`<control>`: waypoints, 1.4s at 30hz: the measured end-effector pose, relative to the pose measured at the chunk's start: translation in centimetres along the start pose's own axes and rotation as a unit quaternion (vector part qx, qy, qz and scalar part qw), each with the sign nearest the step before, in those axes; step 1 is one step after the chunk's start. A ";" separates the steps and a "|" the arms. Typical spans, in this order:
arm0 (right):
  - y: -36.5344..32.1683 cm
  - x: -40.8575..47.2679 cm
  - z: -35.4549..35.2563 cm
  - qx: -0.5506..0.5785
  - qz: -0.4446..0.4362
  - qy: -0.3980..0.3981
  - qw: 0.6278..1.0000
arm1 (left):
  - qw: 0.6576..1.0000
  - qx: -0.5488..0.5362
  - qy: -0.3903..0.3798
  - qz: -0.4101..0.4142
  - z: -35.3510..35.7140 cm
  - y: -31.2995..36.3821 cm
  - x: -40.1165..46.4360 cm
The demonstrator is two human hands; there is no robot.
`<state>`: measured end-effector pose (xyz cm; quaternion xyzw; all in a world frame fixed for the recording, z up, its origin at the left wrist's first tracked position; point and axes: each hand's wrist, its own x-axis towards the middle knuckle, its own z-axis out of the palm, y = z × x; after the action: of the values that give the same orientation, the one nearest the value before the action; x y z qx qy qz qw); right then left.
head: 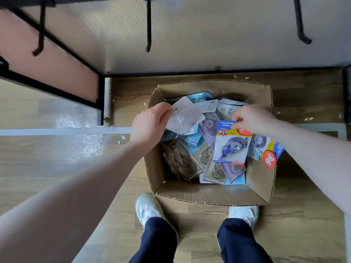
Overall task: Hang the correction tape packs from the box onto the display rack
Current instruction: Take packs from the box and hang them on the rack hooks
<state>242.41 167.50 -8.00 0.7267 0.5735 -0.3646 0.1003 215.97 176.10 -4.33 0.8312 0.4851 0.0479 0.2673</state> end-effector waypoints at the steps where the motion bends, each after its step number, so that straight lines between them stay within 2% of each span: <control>1: -0.3 -0.7 -0.6 0.009 0.004 0.002 1.000 | 1.000 0.002 -0.006 -0.006 -0.6 0.4 -0.1; 8: -2.1 -4.6 -5.3 0.016 0.012 0.063 0.998 | 0.999 0.029 -0.017 -0.010 -5.0 3.6 -0.7; 21: -5.8 -11.7 -16.0 -0.039 -0.005 0.130 0.991 | 0.996 0.060 0.005 0.058 -15.0 8.8 -0.9; 29: -9.4 -17.2 -22.6 -0.034 -0.038 0.167 0.985 | 0.993 0.086 0.001 0.082 -23.8 11.8 -1.4; 38: -13.2 -24.0 -32.5 -0.076 -0.067 0.221 0.970 | 0.985 0.098 0.068 0.125 -33.8 16.7 -2.7; 42: -14.4 -26.9 -34.5 -0.063 -0.067 0.226 0.970 | 0.980 0.112 0.096 0.134 -37.6 18.6 -3.7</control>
<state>241.64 171.12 37.94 0.7422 0.6507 -0.1597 -0.0115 215.82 180.79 37.53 0.9049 0.3950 0.1081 0.1164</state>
